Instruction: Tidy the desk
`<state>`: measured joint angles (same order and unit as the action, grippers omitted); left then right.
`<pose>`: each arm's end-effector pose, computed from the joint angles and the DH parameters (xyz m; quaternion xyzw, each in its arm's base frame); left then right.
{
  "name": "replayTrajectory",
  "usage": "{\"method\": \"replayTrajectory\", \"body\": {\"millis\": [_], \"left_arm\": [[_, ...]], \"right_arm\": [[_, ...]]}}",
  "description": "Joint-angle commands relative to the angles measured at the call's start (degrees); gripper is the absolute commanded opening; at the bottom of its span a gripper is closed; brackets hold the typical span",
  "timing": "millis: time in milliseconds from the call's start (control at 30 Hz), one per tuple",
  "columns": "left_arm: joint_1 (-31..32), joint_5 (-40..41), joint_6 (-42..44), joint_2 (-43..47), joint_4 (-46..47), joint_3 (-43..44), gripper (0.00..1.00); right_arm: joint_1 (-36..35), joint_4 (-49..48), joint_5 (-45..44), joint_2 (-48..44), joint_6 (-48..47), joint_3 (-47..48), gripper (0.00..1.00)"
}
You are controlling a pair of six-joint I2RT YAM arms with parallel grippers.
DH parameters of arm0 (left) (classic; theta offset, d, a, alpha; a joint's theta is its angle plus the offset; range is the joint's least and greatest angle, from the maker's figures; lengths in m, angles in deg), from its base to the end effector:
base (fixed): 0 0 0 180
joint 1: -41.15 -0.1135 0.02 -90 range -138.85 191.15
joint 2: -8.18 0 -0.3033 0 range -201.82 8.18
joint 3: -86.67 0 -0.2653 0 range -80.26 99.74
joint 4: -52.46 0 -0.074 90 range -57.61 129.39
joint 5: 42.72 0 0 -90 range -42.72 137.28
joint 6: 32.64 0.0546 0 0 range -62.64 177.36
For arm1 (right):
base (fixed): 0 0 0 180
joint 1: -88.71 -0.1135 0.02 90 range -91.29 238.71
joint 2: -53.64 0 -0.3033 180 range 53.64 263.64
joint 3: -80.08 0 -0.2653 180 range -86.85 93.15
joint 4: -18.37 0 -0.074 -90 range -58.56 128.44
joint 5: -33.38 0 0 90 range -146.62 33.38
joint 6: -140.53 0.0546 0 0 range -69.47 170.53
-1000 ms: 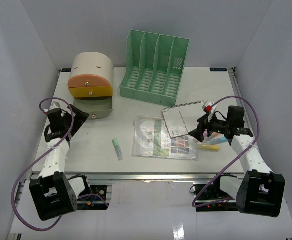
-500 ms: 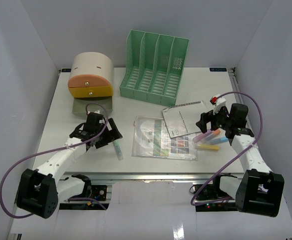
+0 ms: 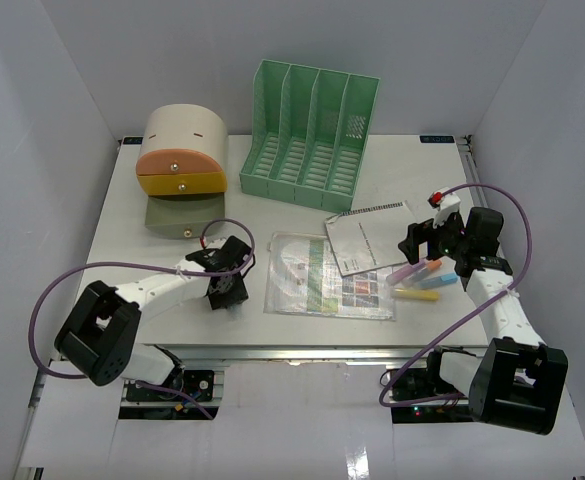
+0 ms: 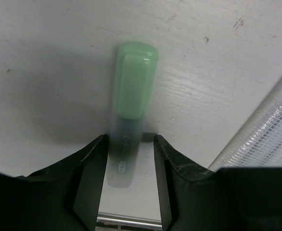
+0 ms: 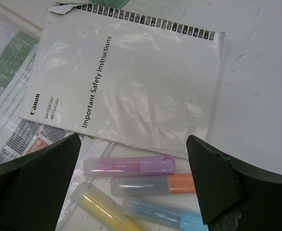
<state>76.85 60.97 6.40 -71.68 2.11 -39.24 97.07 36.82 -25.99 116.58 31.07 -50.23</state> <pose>0.1992 -0.1272 0.1734 -0.1451 0.9750 0.0037 0.1685 0.2447 -0.0078 0.2592 -0.2095 0.8259 0.1110 0.5115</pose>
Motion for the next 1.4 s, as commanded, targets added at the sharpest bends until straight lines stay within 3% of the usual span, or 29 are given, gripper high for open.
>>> {"method": "replayTrajectory", "body": {"millis": [0, 200, 367, 567, 700, 833, 967, 1200, 1267, 1367], "left_arm": [[2.4, 2.1, -2.8, -4.3, -0.3, 0.3, 0.41], [3.9, 2.5, -2.6, -5.9, -0.5, -0.1, 0.25], [3.5, 5.1, -1.6, 3.4, -2.5, 2.5, 0.16], [-11.1, -2.3, -1.8, 21.4, 2.1, 3.9, 0.01], [-22.7, -6.8, -6.3, 24.6, 4.6, 5.5, 0.0], [-31.6, -10.9, -12.8, 20.8, 6.5, 9.1, 0.0], [-38.9, -17.5, -16.5, 10.9, 9.4, 14.7, 0.0], [-42.1, -16.5, -20.9, -2.9, 7.8, 25.6, 0.0], [-42.5, -16.5, -21.8, -6.1, 6.5, 27.6, 0.15], [-42.7, -17.8, -20.8, -8.9, 6.4, 28.9, 0.46]], "right_arm": [[1.2, -1.7, 1.5, -0.9, 0.6, 0.0, 0.97], [2.0, -1.3, 3.4, -1.1, 0.1, -0.1, 0.97], [2.2, -1.3, 5.8, -1.9, -0.7, -0.6, 0.97], [2.3, -1.3, 6.9, -2.1, -1.0, -0.8, 0.96], [2.6, -1.3, 7.6, -2.5, -1.0, -1.0, 0.96], [2.8, -1.3, 7.9, -2.8, -1.2, -1.2, 0.96], [3.5, -1.0, 8.4, -3.4, -1.4, -1.4, 0.96], [5.1, -0.9, 9.7, -4.0, -1.6, -1.7, 0.96], [5.2, -0.7, 10.0, -4.0, -1.6, -1.7, 0.96], [5.7, -0.5, 11.2, -4.0, -1.9, -1.7, 0.97]]}}
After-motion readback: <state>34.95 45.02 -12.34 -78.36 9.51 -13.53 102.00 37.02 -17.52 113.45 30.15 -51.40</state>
